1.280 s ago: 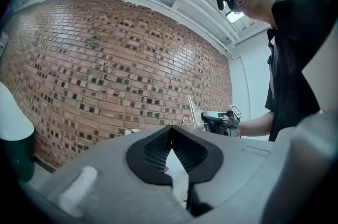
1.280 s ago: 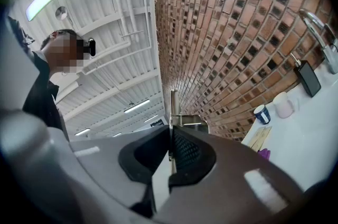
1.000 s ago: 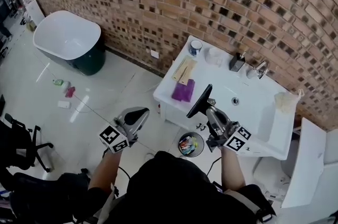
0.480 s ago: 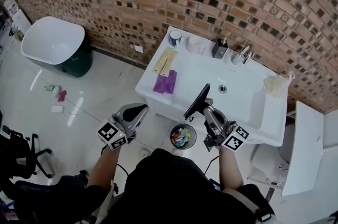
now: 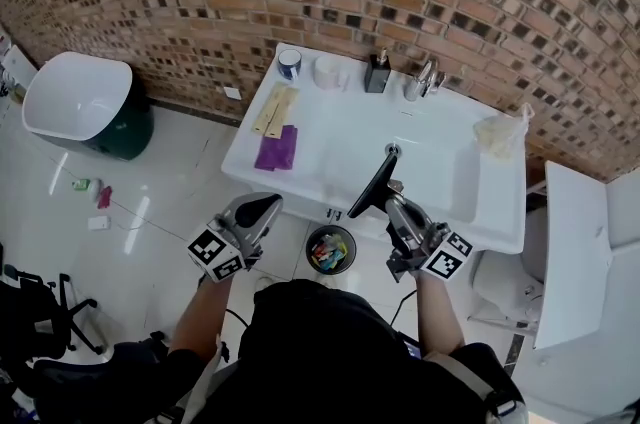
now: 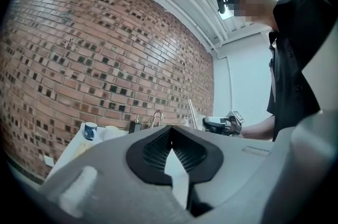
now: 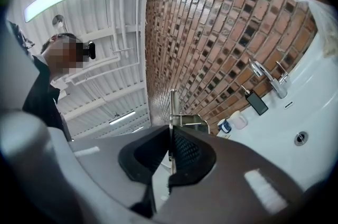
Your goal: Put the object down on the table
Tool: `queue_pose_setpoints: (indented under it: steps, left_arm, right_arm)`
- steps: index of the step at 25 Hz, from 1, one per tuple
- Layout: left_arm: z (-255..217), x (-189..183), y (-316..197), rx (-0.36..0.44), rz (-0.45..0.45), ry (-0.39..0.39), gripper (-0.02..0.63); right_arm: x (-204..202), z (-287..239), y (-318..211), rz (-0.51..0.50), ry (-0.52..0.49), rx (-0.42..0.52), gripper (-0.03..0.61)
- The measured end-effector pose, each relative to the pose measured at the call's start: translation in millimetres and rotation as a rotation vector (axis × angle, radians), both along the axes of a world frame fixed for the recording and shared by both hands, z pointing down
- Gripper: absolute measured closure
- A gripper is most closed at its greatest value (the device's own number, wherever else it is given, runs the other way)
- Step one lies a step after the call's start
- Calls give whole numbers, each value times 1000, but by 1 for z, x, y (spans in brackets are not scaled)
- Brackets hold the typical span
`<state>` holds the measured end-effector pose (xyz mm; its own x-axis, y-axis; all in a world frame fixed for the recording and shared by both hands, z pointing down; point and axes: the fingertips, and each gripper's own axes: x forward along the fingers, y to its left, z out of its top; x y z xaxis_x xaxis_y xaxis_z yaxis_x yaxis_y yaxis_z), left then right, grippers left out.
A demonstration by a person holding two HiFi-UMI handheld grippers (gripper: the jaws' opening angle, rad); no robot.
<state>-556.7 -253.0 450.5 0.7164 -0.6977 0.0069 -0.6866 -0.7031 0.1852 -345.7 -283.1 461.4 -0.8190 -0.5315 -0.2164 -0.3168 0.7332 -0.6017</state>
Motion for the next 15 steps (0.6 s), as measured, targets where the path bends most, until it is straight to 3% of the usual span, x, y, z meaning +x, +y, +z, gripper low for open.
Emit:
queue_pose_setpoints:
  steps: [6,15]
  left_arm:
    - [0,9,-5,9,63,21,614]
    - [-12,-3,-17,39,154,-26,614]
  right_arm:
    - [2,-14,-5,67,-11,35,571]
    - [0,-23,-1,186,-50,37,571]
